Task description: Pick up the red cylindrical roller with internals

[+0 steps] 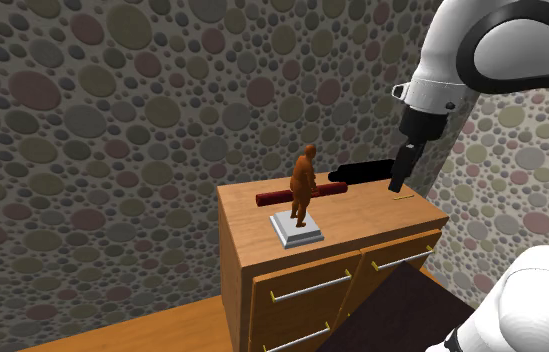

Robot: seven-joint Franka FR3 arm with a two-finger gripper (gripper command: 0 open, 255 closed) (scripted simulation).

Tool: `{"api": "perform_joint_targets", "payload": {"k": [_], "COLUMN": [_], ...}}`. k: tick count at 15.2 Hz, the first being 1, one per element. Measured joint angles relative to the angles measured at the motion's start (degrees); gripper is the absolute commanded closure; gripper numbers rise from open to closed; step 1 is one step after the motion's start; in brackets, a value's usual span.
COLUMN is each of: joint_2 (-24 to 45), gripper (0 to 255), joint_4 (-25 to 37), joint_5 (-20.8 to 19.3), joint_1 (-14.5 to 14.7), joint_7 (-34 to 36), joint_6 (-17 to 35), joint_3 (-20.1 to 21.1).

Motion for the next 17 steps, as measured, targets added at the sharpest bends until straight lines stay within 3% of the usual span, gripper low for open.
{"api": "perform_joint_targets", "payload": {"k": [4,9,17], "joint_2": [1.59,9.50,23.99], "gripper": [0,0,0], "joint_4": [-1.70,-1.57,1.20], "joint_5": [-1.51,-4.87,-6.98], "joint_1": [0.11,0.27,1.31], "joint_7": [-3.84,-13.39,-28.09], "joint_6": [3.18,11.03,22.98], "joint_3": [-2.02,-7.04,-13.72]}}
